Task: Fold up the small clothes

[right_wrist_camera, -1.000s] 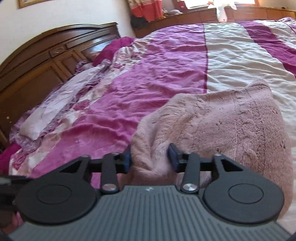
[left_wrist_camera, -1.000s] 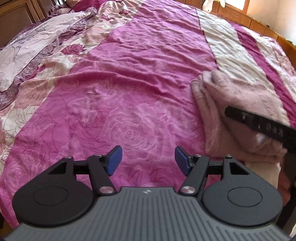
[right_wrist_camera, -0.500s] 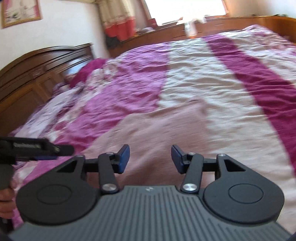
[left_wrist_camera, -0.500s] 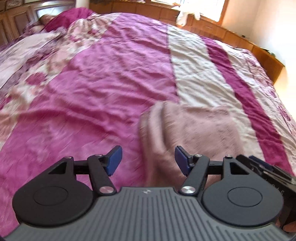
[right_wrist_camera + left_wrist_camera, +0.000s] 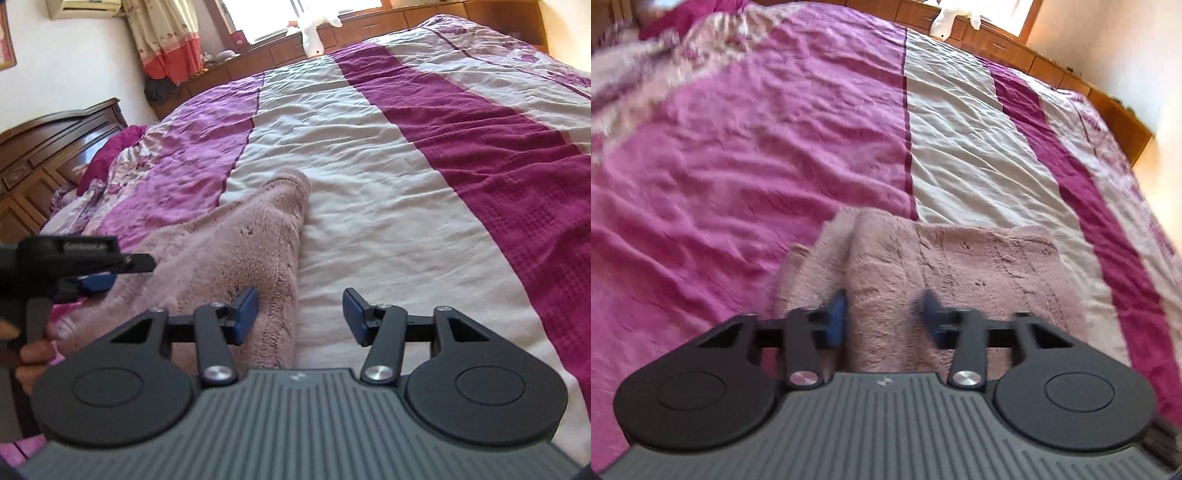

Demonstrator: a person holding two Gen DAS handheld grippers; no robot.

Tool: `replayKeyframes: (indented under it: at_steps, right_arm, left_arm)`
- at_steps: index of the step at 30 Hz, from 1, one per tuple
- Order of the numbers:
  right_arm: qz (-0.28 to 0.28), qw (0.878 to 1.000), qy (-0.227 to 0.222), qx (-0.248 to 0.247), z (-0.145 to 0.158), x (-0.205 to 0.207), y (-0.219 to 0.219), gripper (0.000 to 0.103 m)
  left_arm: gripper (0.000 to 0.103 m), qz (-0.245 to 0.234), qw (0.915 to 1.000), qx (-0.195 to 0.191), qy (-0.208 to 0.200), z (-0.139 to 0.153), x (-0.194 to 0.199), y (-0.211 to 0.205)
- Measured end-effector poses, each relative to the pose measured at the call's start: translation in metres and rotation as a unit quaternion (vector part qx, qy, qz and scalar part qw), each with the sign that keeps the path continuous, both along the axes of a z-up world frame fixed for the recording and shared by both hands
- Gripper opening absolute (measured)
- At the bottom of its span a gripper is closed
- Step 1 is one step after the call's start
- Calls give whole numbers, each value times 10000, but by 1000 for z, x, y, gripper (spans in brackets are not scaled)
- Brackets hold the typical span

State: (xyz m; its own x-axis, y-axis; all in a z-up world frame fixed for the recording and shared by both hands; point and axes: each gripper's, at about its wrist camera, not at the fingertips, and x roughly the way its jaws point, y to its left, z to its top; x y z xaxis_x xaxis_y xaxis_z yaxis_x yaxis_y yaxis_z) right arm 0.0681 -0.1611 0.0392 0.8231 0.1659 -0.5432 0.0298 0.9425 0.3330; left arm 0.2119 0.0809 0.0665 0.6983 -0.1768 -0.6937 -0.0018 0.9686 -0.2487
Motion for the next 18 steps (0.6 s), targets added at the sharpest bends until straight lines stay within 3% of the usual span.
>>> replayKeyframes:
  at_steps: [2, 8, 12, 15, 18]
  right_arm:
    - [47, 10000, -11, 5, -3, 2, 0, 57]
    - [458, 9986, -5, 282, 4, 4, 4, 58]
    - [985, 9951, -86, 28, 10, -2, 37, 58]
    - [979, 9945, -123, -355, 8, -4, 60, 59]
    - [1014, 9942, -97, -348, 10, -3, 54, 59]
  left_arm:
    - [18, -18, 9999, -33, -139, -3, -3, 2]
    - [14, 60, 9986, 66, -526, 25, -27, 27]
    - [15, 203, 9996, 200, -19, 12, -16, 52]
    - [20, 221, 9995, 220, 65, 6, -14, 55]
    - [44, 262, 9996, 101, 46, 12, -20, 56]
